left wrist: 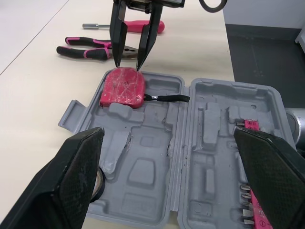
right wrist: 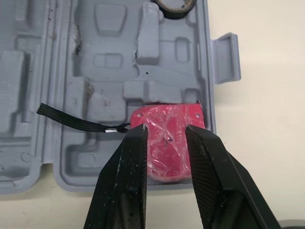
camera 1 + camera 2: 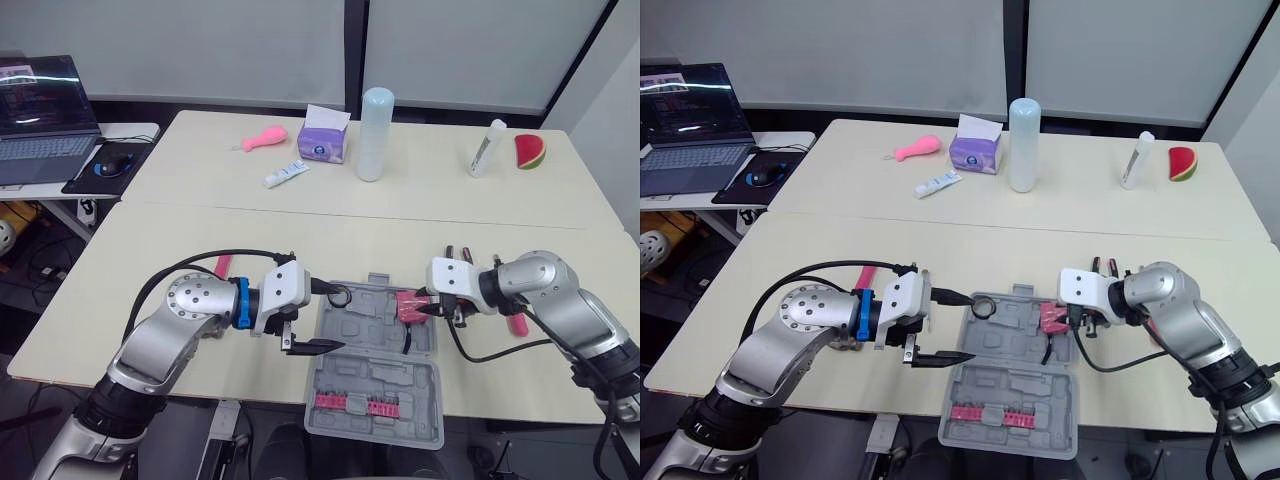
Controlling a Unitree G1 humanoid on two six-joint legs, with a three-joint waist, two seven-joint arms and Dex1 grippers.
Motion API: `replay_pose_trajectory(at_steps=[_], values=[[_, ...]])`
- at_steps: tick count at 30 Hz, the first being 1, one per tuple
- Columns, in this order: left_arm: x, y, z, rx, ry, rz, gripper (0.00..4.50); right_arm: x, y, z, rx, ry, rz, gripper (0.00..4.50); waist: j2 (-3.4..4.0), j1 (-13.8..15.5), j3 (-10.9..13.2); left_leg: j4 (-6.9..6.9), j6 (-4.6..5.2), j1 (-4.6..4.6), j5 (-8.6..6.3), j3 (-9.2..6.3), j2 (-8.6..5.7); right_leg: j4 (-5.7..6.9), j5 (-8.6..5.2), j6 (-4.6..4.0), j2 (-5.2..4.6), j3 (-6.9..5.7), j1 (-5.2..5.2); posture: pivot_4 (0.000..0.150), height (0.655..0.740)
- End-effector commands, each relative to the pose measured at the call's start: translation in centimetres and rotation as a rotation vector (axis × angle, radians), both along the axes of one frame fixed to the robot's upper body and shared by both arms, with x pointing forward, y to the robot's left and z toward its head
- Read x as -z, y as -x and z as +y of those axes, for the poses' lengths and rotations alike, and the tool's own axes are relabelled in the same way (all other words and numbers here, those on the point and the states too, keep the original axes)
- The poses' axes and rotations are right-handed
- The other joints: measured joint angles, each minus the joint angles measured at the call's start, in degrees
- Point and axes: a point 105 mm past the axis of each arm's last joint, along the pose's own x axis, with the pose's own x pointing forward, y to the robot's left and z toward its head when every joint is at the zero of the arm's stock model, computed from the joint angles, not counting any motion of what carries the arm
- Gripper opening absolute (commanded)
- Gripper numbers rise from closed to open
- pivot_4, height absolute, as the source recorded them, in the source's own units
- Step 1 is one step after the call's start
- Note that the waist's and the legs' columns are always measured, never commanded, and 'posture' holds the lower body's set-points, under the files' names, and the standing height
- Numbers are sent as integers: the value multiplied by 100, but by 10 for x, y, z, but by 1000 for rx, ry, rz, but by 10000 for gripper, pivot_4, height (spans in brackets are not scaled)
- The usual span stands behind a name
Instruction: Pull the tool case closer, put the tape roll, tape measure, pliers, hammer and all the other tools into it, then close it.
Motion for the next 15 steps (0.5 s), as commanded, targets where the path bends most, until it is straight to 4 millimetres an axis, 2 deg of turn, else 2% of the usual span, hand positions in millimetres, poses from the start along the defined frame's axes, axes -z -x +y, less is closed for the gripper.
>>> replay_pose_trajectory(at_steps=[1, 10, 15], values=[[-7, 1, -3, 17, 23, -31, 45000, -4, -9, -4, 30, -4, -47, 12641, 0, 0, 0, 0, 0, 0, 0, 0, 0, 0, 0, 0, 0, 0, 0, 1500, 7161], [-5, -1, -6, 22, 28, -38, 45000, 11, -17, -10, 73, 21, 22, 12641, 0, 0, 0, 0, 0, 1, 0, 1, 0, 1, 0, 0, 0, 0, -1, 1500, 7161], [-4, 0, -6, 25, 29, -39, 45000, 27, -12, -16, 76, 87, 112, 12641, -1, 2, -1, 1, 0, 1, 0, 0, 0, 0, 0, 0, 0, 0, 0, 1500, 7161]])
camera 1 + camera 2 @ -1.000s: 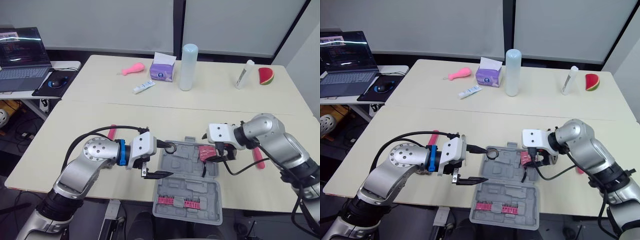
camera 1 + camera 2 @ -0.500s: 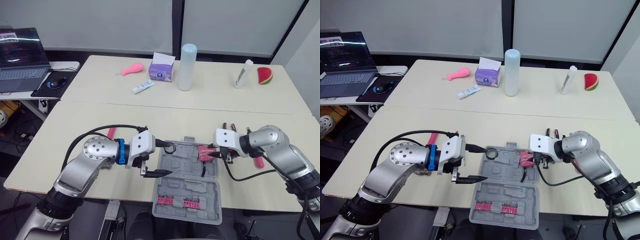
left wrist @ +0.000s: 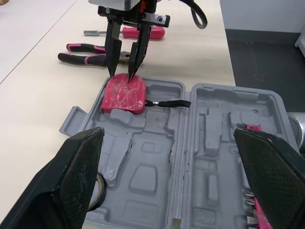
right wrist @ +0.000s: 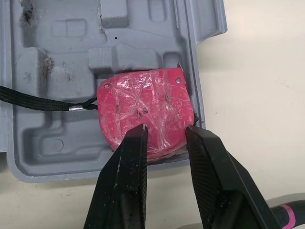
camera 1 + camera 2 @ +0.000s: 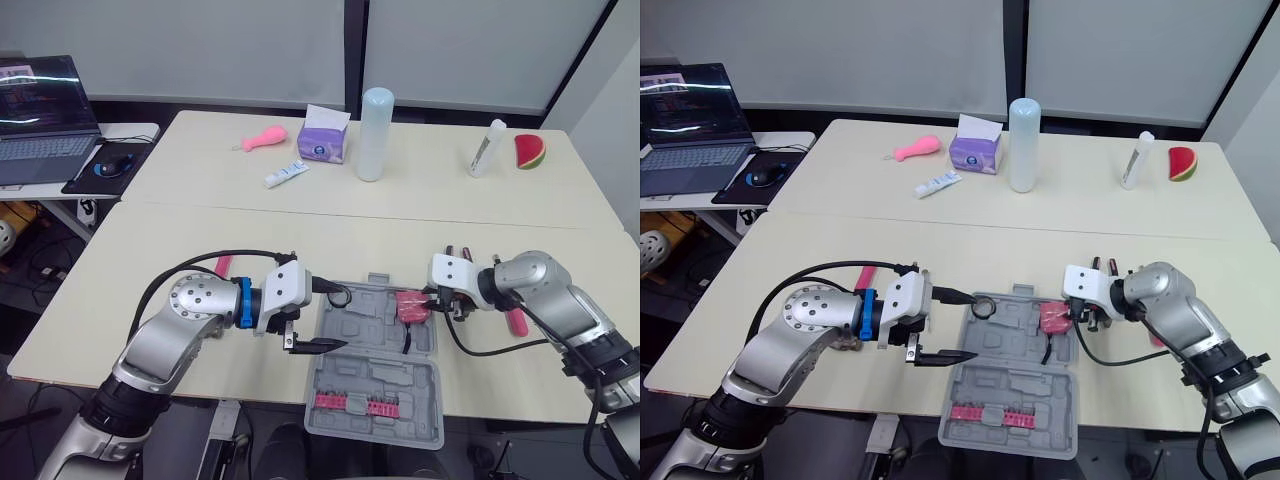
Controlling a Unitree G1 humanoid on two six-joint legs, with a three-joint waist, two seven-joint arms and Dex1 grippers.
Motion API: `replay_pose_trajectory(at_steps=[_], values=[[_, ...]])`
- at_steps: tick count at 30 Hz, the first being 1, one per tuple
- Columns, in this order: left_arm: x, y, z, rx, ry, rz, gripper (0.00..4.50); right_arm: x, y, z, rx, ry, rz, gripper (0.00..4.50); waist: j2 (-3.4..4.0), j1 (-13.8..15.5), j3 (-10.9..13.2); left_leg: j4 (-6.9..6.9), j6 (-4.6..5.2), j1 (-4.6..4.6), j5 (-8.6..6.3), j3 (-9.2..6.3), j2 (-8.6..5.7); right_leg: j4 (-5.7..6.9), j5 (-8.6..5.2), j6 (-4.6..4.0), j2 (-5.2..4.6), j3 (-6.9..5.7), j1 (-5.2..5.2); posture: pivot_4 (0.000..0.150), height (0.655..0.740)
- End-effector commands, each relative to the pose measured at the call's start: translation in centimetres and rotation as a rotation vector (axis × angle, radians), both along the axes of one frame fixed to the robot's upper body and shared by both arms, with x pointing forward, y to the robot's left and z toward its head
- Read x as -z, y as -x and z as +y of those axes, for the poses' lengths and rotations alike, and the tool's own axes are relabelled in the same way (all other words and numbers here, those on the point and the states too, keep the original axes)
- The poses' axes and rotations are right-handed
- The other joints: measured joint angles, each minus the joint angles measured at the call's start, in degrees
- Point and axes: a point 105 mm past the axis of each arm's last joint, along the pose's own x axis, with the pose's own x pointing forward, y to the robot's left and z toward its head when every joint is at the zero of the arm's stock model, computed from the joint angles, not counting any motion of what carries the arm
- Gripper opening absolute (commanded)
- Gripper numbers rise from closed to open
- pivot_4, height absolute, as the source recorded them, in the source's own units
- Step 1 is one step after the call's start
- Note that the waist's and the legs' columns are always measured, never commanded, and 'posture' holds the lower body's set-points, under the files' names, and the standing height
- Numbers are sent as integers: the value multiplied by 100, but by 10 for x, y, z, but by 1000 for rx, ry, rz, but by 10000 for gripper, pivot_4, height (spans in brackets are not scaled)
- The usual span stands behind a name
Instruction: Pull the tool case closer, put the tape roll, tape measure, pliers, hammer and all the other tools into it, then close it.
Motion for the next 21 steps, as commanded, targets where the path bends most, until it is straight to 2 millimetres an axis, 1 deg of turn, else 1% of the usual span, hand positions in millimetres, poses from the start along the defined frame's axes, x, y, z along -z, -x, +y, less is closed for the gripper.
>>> replay_pose_trajectory(at_steps=[1, 5, 11, 14, 17, 19, 21], values=[[-5, 2, -3, 22, 7, -34, 45000, 12, 4, -5, -6, 48, 62, 12641, -1, 4, -1, 0, 0, 0, 0, 0, 0, 0, 0, 0, 0, -1, 1, 1500, 7161], [-5, 1, -2, 17, 4, -37, 45000, 20, 6, -1, -15, 62, 106, 12641, -4, 4, -4, 0, 0, 1, 0, 0, 0, -1, 0, 0, 0, -1, 2, 1500, 7161], [-3, 0, 0, 7, -1, -36, 45000, 39, 8, -9, -2, 136, 168, 12641, -10, 4, -11, 0, 0, 4, 0, -2, 0, -1, 0, 0, 0, -2, 5, 1500, 7161], [-2, 0, 2, 3, -2, -36, 45000, 42, 9, -7, -6, 139, 177, 12641, -21, 4, -18, 1, 0, 7, 0, -4, 0, -1, 0, 0, -1, -4, 8, 1500, 7161], [-1, -3, 6, -11, -7, -37, 45000, 39, 6, 0, -21, 117, 148, 12641, -30, 3, -24, 1, 0, 12, 0, -3, 1, 0, 0, 0, -1, -3, 11, 1500, 7161], [-1, -7, 11, -37, -5, -38, 45000, 27, -1, 12, -38, 50, 84, 12641, -32, -13, -25, 1, 0, 16, 0, -2, 3, 2, 0, 0, 0, -2, 12, 1500, 7161], [-1, -10, 15, -55, 0, -40, 45000, 17, -3, 19, -54, 9, 47, 12641, -32, -30, -25, -1, 0, 24, 0, 1, 5, 8, 0, 0, 2, 0, 12, 1500, 7161]])
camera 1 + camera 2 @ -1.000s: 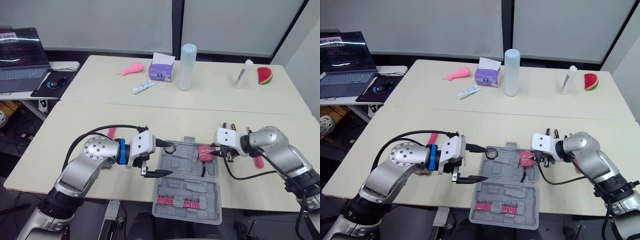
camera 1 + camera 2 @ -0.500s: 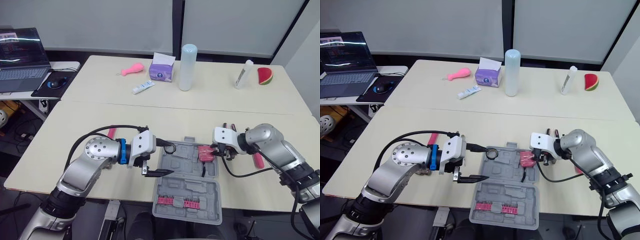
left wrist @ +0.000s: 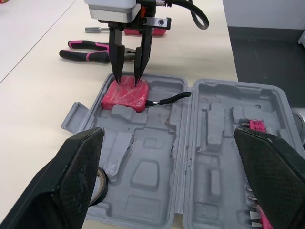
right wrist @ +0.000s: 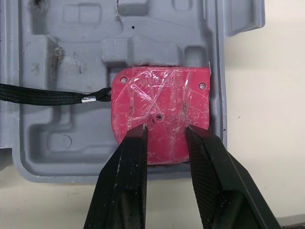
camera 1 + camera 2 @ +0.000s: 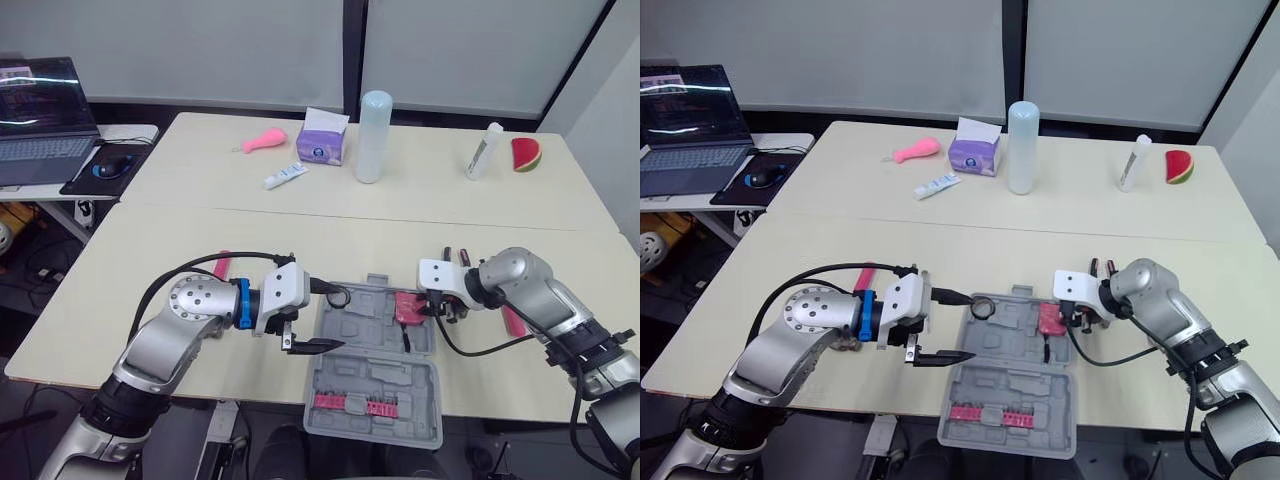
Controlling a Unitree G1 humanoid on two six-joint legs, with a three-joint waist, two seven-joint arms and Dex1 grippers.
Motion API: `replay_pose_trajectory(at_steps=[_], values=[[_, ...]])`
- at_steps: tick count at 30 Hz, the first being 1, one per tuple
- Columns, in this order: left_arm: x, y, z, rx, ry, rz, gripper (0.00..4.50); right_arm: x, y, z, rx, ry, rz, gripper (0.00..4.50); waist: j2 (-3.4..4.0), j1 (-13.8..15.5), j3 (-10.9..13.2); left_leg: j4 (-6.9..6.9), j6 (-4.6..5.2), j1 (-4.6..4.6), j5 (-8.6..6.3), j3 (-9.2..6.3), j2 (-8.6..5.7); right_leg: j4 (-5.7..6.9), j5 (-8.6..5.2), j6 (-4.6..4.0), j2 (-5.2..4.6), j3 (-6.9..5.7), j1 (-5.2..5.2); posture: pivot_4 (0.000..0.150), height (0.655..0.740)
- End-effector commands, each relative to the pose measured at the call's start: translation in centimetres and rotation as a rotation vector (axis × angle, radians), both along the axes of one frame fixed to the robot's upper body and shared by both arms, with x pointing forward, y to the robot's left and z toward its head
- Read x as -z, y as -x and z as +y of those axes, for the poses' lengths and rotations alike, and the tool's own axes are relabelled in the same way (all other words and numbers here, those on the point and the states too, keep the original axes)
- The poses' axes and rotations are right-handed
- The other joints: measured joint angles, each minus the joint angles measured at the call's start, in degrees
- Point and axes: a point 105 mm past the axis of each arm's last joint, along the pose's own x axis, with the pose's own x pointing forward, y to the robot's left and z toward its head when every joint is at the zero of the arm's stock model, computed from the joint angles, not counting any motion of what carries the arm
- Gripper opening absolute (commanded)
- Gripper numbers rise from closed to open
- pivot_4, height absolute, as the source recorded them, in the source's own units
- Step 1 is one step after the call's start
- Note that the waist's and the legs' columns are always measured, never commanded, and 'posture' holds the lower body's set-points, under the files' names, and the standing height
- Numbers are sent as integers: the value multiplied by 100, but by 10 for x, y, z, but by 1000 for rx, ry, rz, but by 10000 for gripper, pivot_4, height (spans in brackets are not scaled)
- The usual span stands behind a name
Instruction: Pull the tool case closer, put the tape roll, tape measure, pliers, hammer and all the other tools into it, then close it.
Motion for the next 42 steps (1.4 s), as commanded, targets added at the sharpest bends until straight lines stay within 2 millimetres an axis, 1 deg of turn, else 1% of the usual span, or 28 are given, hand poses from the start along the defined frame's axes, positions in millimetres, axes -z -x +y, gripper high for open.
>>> replay_pose_trajectory(at_steps=[1, 4, 5, 6, 8, 9, 10, 12, 15, 16, 18, 21, 23, 25, 26, 28, 29, 31, 36, 39, 42], values=[[-9, -7, 9, -41, 22, -50, 45000, -2, 3, 11, -24, -47, -23, 12641, 1, -7, 1, 0, 0, 2, 0, 1, 1, 4, 0, 0, 1, 0, -1, 1500, 7161], [-15, -19, 23, -143, 74, -82, 45000, -39, 1, 23, -38, -142, -144, 12641, 8, 1, 6, 0, 0, -2, 0, 1, 0, 8, 0, 0, 0, 2, -9, 1500, 7161], [-15, -24, 33, -192, 80, -97, 45000, -55, 3, 25, -33, -181, -200, 12641, 13, 2, 10, 0, 0, -6, 0, 1, 0, 8, 0, 0, 0, 2, -12, 1500, 7161], [-15, -27, 40, -221, 81, -106, 45000, -64, 5, 25, -29, -204, -234, 12641, 18, 5, 14, 1, 0, -13, 0, 1, 0, 9, 0, 0, -1, 1, -17, 1500, 7161], [-16, -39, 67, -361, 119, -120, 45000, -92, 12, 22, 15, -282, -358, 12641, 18, 22, 14, 1, 0, -21, 0, -1, -1, 9, 0, 0, -3, -1, -23, 1500, 7161], [-17, -42, 75, -405, 132, -123, 45000, -99, 15, 20, 32, -304, -393, 12641, 18, 31, 14, 0, 0, -22, 0, -5, -1, 8, 0, 0, -4, -4, -22, 1500, 7161], [-18, -47, 88, -471, 149, -131, 45000, -105, 19, 14, 66, -327, -442, 12641, 17, 33, 13, -1, 0, -24, 0, -9, -1, 8, 0, 0, -4, -8, -22, 1500, 7161], [-20, -52, 113, -580, 186, -169, 45000, -110, 31, 1, 154, -370, -507, 12641, 13, 69, 11, -3, 0, -26, 0, -15, -2, 5, 0, 0, -5, -13, -20, 1500, 7161], [-19, -52, 154, -761, 238, -189, 45000, -106, 50, -26, 324, -440, -566, 12641, 13, 108, 11, -6, 0, -30, 0, -16, -7, 6, 0, 0, -11, -16, -18, 1500, 7161], [-17, -50, 166, -807, 246, -192, 45000, -102, 56, -37, 378, -432, -603, 12641, 13, 110, 11, -10, 0, -32, 0, -14, -7, 8, 0, 1, -12, -15, -16, 1500, 7161], [-10, -44, 191, -923, 258, -179, 45000, -90, 68, -59, 500, -418, -650, 12641, 14, 107, 11, -10, 0, -30, 0, -8, -9, 4, 0, 1, -15, -14, -17, 1500, 7161], [5, -30, 230, -1115, 270, -160, 45000, -67, 91, -96, 746, -458, -679, 12641, 14, 83, 10, -10, 0, -21, 0, -6, -9, 1, -1, 1, -16, -13, -15, 1500, 7161], [19, -17, 249, -1231, 281, -132, 45000, -48, 108, -115, 873, -453, -687, 12641, 15, 41, 9, -14, 2, -16, -2, -6, -7, 8, -1, 2, -16, -12, -16, 1500, 7161], [33, -3, 263, -1320, 286, -103, 45000, -34, 122, -128, 980, -465, -694, 12641, 15, 7, 9, -18, 6, -9, -4, -3, -7, 9, -1, 2, -16, -10, -15, 1500, 7161], [40, 3, 268, -1354, 286, -86, 45000, -28, 128, -134, 1029, -472, -693, 12641, 16, -6, 9, -21, 8, -3, -5, 1, -5, 10, -1, 3, -16, -8, -14, 1500, 7161], [50, 15, 270, -1386, 284, -54, 45000, -16, 141, -144, 1113, -478, -690, 17383, 16, -19, 8, -26, 10, 11, -6, 9, -4, 15, -2, 3, -16, -1, -11, 1500, 7161], [55, 20, 269, -1389, 278, -38, 45000, -12, 145, -149, 1157, -489, -685, 18955, 16, -19, 8, -27, 11, 15, -7, 10, -3, 16, -2, 3, -16, -1, -9, 1500, 7161], [60, 26, 268, -1397, 273, -20, 45000, -7, 151, -152, 1184, -496, -668, 22925, 16, -3, 8, -29, 12, 19, -8, 11, -3, 17, -2, 3, -16, 0, -6, 1500, 7161], [63, 32, 272, -1438, 280, -15, 45000, -1, 155, -157, 1192, -486, -649, 34222, 14, 27, 6, -29, 12, 20, -8, 9, -7, 17, -2, 3, -19, -3, -3, 1500, 7161], [63, 33, 272, -1441, 280, -16, 45000, -2, 153, -158, 1204, -497, -656, 44207, 14, 23, 3, -29, 12, 20, -9, 10, -7, 17, -2, 3, -20, -2, -3, 1500, 7161], [63, 34, 272, -1444, 280, -18, 45000, -4, 151, -159, 1211, -501, -662, 44809, 16, 11, 2, -31, 12, 21, -8, 11, -6, 17, -2, 3, -20, -2, -3, 1500, 7161]])
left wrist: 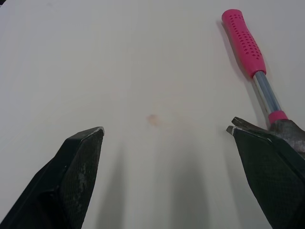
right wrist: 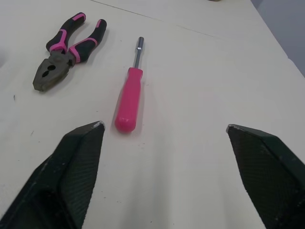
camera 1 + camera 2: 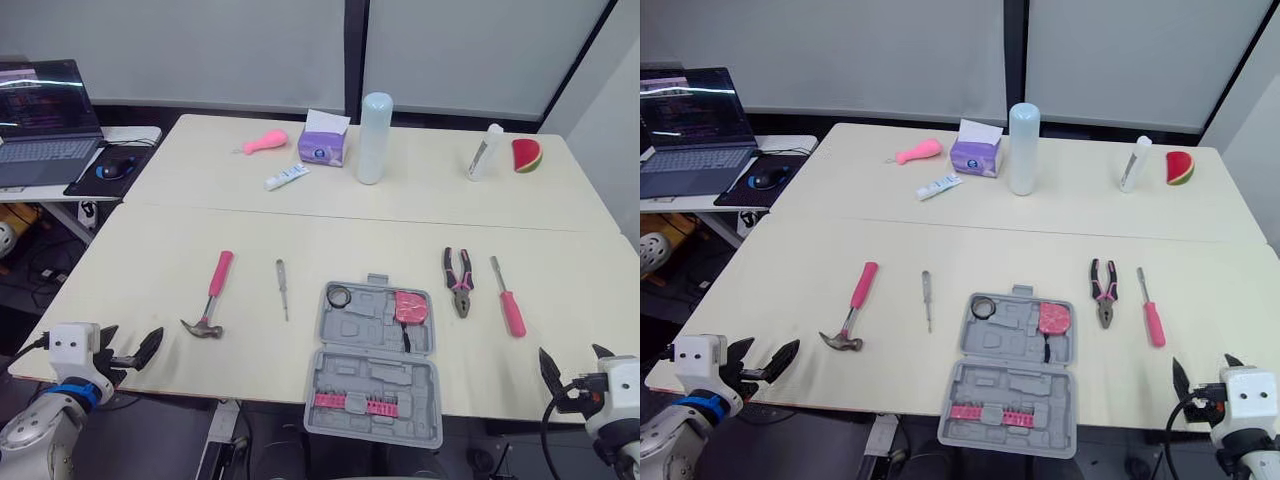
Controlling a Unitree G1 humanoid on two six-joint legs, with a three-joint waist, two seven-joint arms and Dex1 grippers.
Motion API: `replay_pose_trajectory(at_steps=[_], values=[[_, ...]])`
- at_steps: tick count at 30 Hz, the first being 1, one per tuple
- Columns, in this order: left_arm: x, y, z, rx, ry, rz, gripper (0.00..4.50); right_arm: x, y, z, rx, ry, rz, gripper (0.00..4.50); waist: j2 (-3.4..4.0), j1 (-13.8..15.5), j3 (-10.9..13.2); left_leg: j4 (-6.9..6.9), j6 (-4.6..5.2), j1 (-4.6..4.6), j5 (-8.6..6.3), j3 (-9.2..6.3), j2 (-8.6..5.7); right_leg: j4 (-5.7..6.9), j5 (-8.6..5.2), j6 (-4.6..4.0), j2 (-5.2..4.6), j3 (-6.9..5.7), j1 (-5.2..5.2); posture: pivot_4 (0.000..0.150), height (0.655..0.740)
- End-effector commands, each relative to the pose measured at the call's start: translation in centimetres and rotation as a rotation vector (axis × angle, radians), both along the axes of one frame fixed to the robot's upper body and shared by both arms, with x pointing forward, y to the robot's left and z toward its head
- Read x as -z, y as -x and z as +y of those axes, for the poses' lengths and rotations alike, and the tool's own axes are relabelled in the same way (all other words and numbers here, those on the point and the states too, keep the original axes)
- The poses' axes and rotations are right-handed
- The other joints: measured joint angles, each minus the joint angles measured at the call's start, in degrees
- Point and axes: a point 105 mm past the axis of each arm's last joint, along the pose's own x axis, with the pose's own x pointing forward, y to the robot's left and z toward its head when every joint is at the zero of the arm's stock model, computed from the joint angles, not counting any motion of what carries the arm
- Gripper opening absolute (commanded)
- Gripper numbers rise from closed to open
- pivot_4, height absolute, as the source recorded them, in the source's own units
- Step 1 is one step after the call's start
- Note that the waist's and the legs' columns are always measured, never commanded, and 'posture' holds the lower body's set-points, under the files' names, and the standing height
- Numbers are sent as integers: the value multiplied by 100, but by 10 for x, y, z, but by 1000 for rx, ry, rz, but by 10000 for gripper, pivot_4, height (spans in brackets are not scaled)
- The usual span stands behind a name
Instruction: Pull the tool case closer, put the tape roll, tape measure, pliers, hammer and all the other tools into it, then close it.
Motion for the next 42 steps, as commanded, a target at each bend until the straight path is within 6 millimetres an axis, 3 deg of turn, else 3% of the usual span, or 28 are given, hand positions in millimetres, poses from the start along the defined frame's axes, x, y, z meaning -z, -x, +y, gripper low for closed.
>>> replay_pose_trajectory(at_steps=[1, 7, 11, 21, 25, 32, 38, 42], values=[[-15, 4, 9, -27, -33, -47, 45000, -11, -1, -4, 12, 20, -37, 44809, 0, -15, -1, 0, 0, 1, 0, 1, 0, 0, 0, 0, 0, 0, 0, 1500, 7161], [-38, -6, 12, 17, -69, -90, 45000, -14, -2, -3, 21, 46, -37, 44809, 0, -7, -1, -3, 0, 3, 0, 1, 0, 1, 0, 0, 0, 1, 0, 1500, 7161], [-62, -21, -18, 228, -122, -128, 45000, -15, -5, -5, 7, 65, -33, 44809, -1, -6, -2, -3, -2, 2, 1, 3, -1, -1, 0, 0, 0, 2, 1, 1500, 7161], [-86, -37, -133, 878, -202, -213, 45000, -26, -24, 3, -87, 89, -55, 44809, 15, -10, -7, -3, -7, 6, 4, 11, 1, 0, 0, 0, 6, 10, 2, 1500, 7161], [-106, -35, -194, 1144, -173, -286, 45000, -31, -31, 35, -224, 67, -44, 44809, 18, 2, -5, -2, -7, 3, 4, 12, -2, 0, 0, 0, 7, 12, 3, 1500, 7161], [-118, -28, -233, 1327, -121, -260, 45000, -35, -50, 72, -322, 28, -36, 44809, 22, -28, -6, 2, -13, 1, 8, 5, 5, -1, 0, 0, 20, 18, 3, 1500, 7161], [-114, -25, -245, 1408, -139, -228, 45000, -23, -81, 89, -301, 13, 5, 44809, 23, -5, -5, 7, -14, 1, 9, 5, 0, 1, 0, 0, 21, 20, 2, 1500, 7161], [-109, -24, -249, 1429, -164, -208, 45000, -11, -95, 94, -261, -9, 33, 36117, 23, 3, -4, 6, -17, -4, 10, 2, -2, -5, 0, 0, 21, 19, 1, 1500, 7161]])
